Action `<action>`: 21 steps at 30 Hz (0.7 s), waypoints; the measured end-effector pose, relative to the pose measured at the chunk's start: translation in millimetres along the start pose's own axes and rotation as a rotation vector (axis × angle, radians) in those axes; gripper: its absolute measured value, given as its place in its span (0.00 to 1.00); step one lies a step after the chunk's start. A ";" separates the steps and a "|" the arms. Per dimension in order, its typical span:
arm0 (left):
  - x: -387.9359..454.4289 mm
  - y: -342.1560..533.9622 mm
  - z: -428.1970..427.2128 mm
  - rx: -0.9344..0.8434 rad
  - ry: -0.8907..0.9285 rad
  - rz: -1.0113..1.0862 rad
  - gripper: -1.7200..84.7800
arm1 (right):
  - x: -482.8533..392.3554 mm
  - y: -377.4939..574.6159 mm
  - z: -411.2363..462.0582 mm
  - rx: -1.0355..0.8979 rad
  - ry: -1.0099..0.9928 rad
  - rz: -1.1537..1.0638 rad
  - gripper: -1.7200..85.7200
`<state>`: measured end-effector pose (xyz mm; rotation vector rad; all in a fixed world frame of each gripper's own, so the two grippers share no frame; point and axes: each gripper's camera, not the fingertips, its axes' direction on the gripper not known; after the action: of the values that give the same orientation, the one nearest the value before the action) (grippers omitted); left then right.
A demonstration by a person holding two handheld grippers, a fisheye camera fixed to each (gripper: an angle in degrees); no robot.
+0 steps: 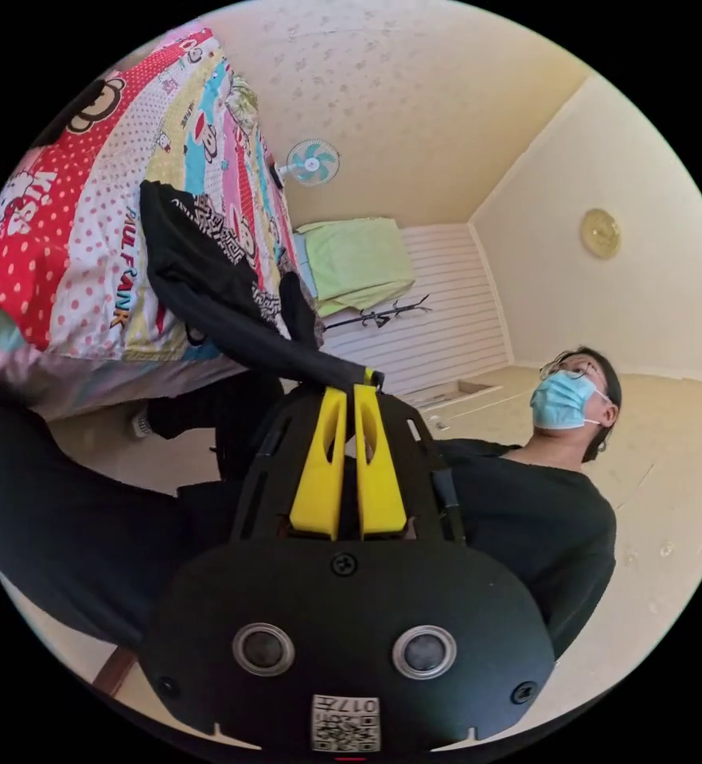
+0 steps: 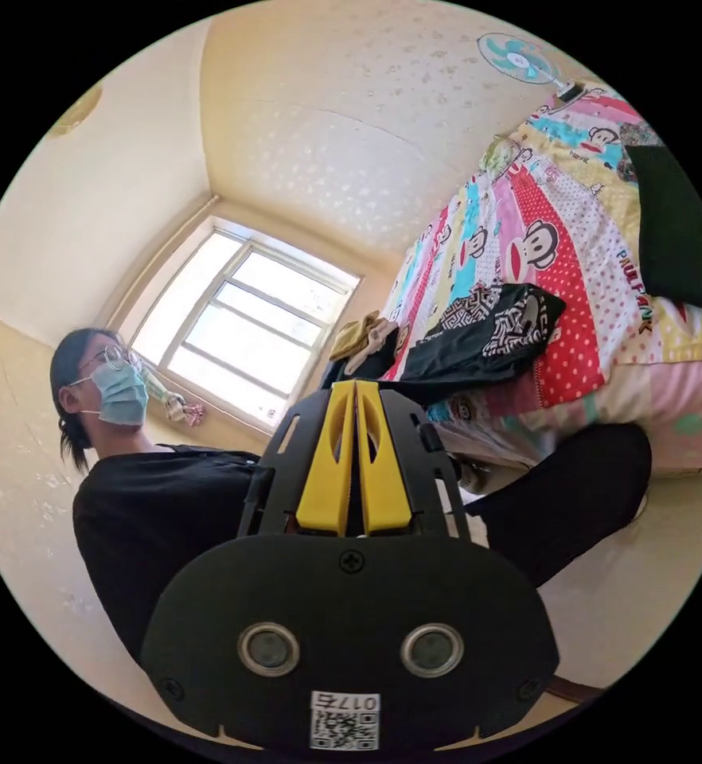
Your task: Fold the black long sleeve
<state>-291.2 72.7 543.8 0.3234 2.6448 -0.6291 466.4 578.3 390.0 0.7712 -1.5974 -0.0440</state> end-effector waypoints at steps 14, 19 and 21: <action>-68.7 -204.3 -9.9 0.204 -0.586 -0.149 0.21 | 92.0 -156.3 134.0 -0.088 0.641 0.165 0.11; -96.3 -170.6 25.7 0.054 -0.698 -0.174 0.18 | 86.6 -114.3 175.0 -0.152 0.684 0.006 0.12; -101.9 -167.8 35.0 0.028 -0.704 -0.173 0.12 | 86.8 -112.3 195.5 -0.220 0.721 -0.012 0.10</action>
<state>-240.7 -103.2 622.9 -0.1135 1.9958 -0.6801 343.8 370.6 375.2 0.5362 -0.8835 0.0456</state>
